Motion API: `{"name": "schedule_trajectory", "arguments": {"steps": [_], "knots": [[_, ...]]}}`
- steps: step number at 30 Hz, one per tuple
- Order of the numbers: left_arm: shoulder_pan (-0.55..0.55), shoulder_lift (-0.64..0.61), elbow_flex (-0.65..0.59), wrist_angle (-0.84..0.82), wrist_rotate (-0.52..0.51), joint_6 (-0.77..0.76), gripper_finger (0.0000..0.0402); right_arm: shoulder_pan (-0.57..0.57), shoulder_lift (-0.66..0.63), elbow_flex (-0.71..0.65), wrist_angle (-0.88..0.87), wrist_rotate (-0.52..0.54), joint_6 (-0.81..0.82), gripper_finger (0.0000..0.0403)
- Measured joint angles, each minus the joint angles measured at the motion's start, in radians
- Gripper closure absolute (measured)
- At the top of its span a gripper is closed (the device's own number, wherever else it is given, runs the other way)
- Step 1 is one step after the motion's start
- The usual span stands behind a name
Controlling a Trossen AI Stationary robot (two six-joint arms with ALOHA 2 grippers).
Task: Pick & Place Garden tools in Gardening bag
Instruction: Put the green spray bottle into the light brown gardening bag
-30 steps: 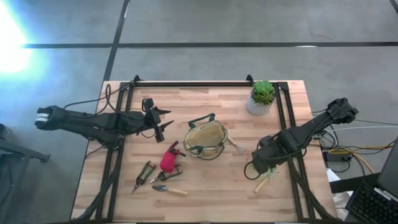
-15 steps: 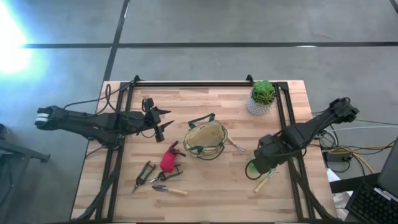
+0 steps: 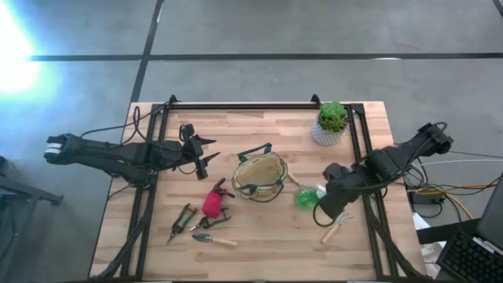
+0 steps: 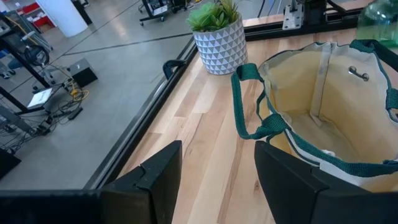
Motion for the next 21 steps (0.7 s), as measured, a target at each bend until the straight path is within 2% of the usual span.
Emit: {"name": "schedule_trajectory", "arguments": {"steps": [4, 10, 16, 21], "knots": [[0.0, 0.0, 0.0, 0.0, 0.0, -0.005, 0.0197, -0.004, 0.0, 0.067, -0.002, 0.139, -0.128, 0.0364], [0.0, 0.0, 0.0, 0.0, 0.0, -0.016, 0.0197, -0.074, 0.0, 0.145, -0.004, 0.32, -0.433, 0.0364], [0.0, 0.0, 0.0, 0.019, 0.0, -0.018, 0.0197, -0.229, 0.0, 0.175, 0.005, 0.312, -0.724, 0.0364], [0.0, 0.0, 0.0, 0.039, 0.0, -0.018, 0.0197, -0.357, 0.003, 0.188, 0.065, 0.199, -0.941, 0.0364]]}}
